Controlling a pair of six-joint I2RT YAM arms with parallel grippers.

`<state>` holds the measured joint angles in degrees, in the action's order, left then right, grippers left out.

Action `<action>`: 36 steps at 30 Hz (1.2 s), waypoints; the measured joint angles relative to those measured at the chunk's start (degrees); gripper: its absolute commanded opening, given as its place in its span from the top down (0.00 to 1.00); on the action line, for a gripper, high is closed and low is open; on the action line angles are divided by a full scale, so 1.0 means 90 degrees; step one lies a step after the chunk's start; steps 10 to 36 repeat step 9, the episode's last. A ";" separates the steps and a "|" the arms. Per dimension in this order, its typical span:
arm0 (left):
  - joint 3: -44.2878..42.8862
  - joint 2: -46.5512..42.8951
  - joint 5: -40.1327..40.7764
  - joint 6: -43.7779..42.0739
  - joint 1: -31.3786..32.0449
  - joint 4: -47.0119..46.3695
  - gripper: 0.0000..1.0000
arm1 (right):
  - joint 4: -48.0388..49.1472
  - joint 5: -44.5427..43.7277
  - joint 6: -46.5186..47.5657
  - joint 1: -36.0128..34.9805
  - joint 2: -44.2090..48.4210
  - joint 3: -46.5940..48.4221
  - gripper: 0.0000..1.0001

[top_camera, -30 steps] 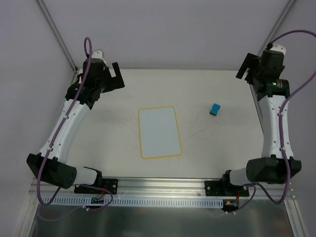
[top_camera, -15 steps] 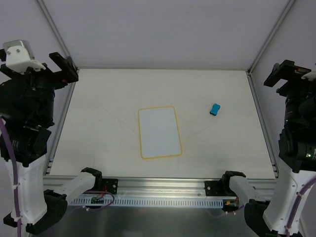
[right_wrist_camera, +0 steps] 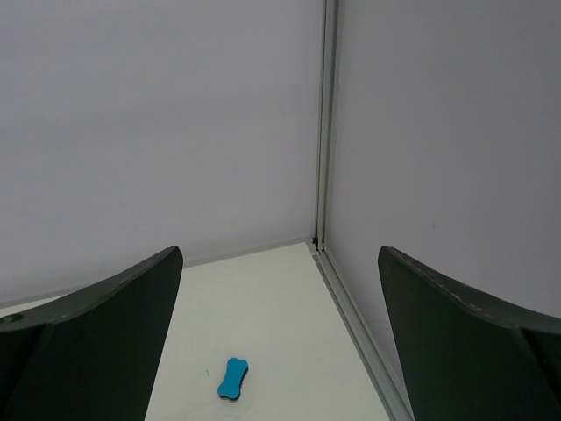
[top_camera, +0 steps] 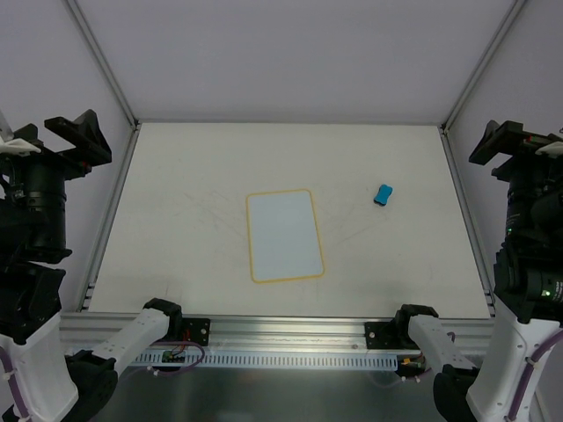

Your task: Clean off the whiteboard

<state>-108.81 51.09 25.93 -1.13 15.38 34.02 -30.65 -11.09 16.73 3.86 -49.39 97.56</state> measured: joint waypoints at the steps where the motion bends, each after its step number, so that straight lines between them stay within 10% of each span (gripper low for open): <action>1: 0.0000 -0.0022 -0.0005 0.0002 0.0000 0.0005 0.01 | 0.0002 0.0010 0.0002 0.0000 0.0000 0.0000 0.01; 36: 0.0126 -0.0223 -0.0015 0.0002 0.0000 0.0090 0.01 | 0.0032 0.0129 0.0005 0.0000 0.0053 -0.0002 0.01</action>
